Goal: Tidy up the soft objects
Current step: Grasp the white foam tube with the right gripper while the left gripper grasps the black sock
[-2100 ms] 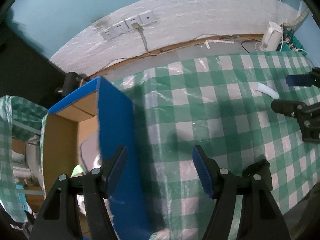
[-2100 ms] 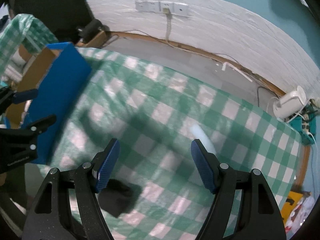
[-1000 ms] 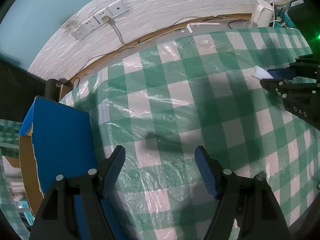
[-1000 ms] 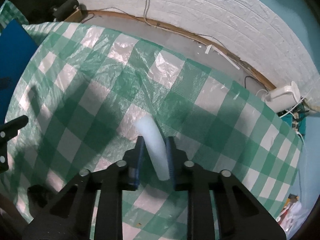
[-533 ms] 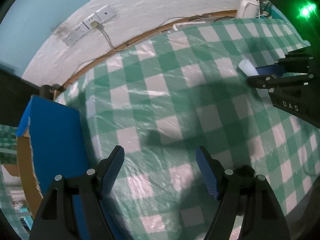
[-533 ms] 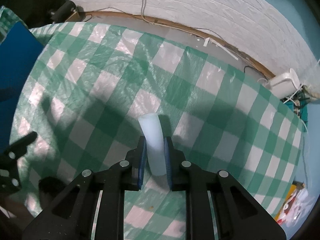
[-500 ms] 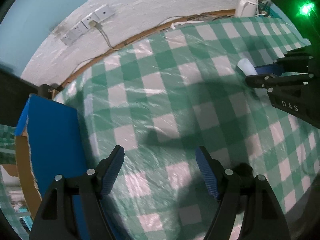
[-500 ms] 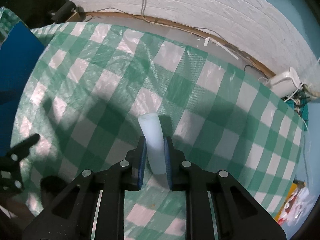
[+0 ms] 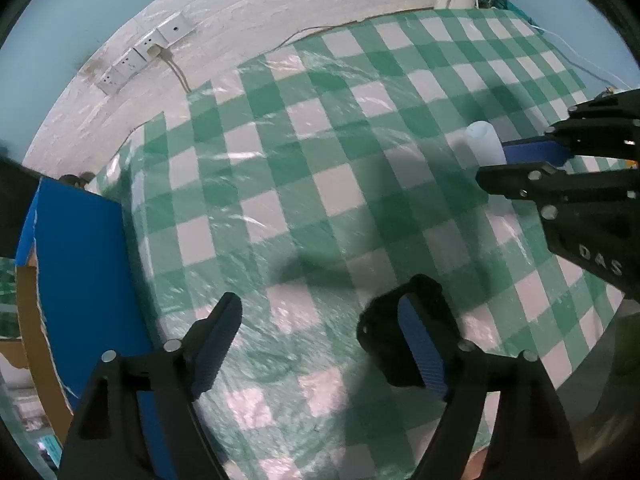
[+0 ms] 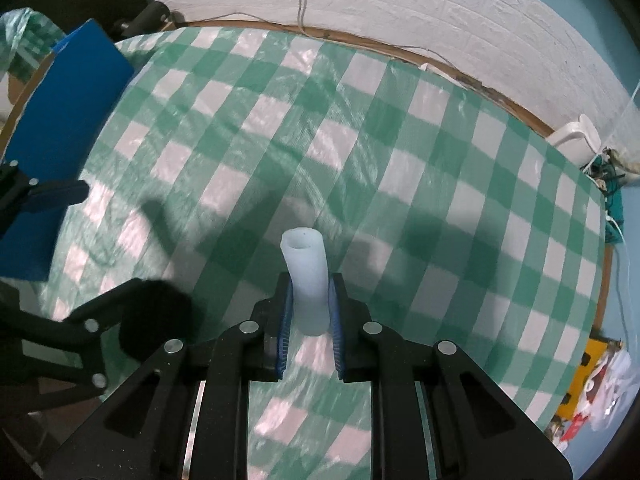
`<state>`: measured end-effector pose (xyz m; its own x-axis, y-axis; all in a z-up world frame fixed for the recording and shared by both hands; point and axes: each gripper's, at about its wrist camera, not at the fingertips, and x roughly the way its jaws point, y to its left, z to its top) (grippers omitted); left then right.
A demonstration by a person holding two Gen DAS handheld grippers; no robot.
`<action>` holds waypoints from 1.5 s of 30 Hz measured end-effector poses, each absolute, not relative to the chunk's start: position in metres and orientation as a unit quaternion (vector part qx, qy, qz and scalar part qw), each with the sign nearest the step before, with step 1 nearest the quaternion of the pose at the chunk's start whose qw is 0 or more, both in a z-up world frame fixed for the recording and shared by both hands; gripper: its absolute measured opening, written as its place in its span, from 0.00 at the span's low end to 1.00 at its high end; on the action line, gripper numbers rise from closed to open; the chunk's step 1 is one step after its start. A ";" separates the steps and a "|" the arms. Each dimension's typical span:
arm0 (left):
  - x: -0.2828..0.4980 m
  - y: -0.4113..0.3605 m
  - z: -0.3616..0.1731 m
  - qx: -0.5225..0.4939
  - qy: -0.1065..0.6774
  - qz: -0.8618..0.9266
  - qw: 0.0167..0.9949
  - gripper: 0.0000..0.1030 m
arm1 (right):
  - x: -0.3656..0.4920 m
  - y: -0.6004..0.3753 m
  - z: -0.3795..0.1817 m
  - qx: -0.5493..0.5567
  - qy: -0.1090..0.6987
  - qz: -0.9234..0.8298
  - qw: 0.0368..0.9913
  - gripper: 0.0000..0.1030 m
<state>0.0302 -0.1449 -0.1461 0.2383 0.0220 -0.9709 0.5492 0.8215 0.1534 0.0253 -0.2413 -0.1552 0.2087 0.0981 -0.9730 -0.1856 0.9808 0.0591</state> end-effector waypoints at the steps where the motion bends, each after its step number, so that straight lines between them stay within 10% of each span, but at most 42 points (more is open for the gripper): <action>1: 0.028 -0.146 -0.147 0.240 0.593 -0.176 0.748 0.85 | 0.020 -0.241 -0.153 -0.035 0.622 0.092 0.777 0.16; 32: -0.010 -0.183 -0.167 0.253 0.607 -0.199 0.727 0.86 | -0.030 -0.260 -0.141 -0.016 0.617 0.090 0.782 0.16; 45: -0.010 -0.180 -0.164 0.242 0.594 -0.214 0.737 0.39 | -0.028 -0.259 -0.142 -0.009 0.618 0.094 0.781 0.16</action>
